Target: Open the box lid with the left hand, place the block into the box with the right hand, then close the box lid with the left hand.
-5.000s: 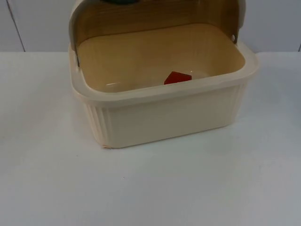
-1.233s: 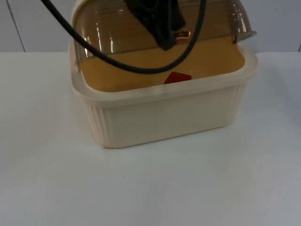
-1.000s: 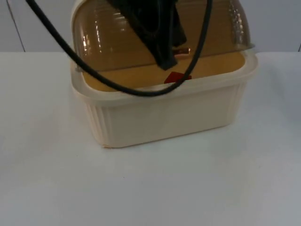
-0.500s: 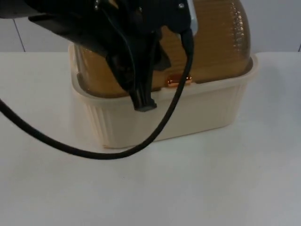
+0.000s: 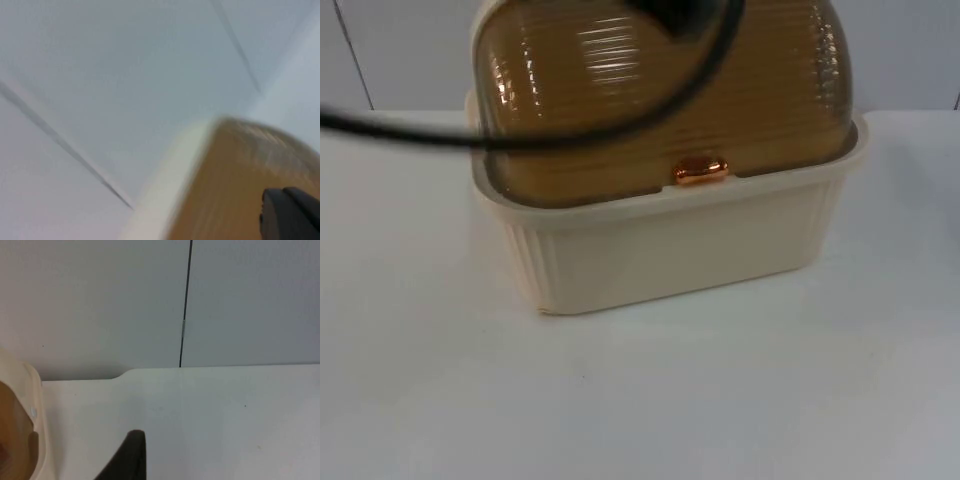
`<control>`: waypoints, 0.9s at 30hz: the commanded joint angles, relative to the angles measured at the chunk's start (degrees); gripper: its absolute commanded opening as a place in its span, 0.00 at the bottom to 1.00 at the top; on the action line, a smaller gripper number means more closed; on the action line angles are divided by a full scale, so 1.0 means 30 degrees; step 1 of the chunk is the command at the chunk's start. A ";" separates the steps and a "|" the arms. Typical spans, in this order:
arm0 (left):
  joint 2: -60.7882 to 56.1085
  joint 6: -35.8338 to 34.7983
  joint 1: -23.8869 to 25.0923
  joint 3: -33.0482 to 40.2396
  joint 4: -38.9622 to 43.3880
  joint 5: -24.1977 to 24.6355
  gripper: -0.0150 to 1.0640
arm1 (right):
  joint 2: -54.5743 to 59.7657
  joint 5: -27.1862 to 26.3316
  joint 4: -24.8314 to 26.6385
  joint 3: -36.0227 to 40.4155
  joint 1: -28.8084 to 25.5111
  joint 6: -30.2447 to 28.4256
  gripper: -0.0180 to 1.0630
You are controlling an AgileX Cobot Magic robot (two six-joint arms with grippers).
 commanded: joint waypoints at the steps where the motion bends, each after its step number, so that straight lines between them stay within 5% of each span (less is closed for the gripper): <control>1: -0.1071 -0.0341 -0.0043 0.0115 -0.2356 -0.2377 0.01 | -0.0114 0.0069 -0.0035 -0.0053 -0.0060 0.0167 0.99; 5: -0.1867 -0.0341 0.0483 0.0115 -0.4645 -0.4562 0.01 | -0.0114 0.0123 -0.0035 -0.0053 -0.0060 0.0438 0.99; 9: -0.2514 -0.0341 0.2905 0.0115 -0.7822 -0.4355 0.01 | -0.0114 0.0164 -0.0035 -0.0053 -0.0060 0.0441 0.99; 13: -0.3094 -0.0386 0.7872 -0.0680 -0.9023 0.0014 0.01 | -0.0114 0.0164 -0.0035 -0.0053 -0.0060 0.0441 0.99; 14: -0.3094 -0.0386 0.7872 -0.0680 -0.9023 0.0014 0.01 | -0.0114 0.0164 -0.0035 -0.0053 -0.0060 0.0441 0.99; 19: -0.2623 -0.0573 1.2567 -0.2912 -0.8993 0.6383 0.01 | -0.0114 0.0072 -0.0035 -0.0053 -0.0060 0.0441 0.99; 22: -0.2175 -0.2650 1.3781 -0.3053 -0.8398 0.9168 0.01 | -0.0114 0.0072 -0.0035 -0.0053 -0.0060 0.0441 0.99; 24: -0.1506 -0.5481 1.4429 -0.3053 -0.4709 1.2162 0.01 | -0.0114 -0.0058 0.0052 -0.0053 -0.0060 0.0441 0.99; 27: -0.1073 -1.1145 1.3675 -0.3053 0.2693 1.2289 0.01 | -0.0114 -0.0102 0.0378 -0.0053 -0.0060 0.0441 0.99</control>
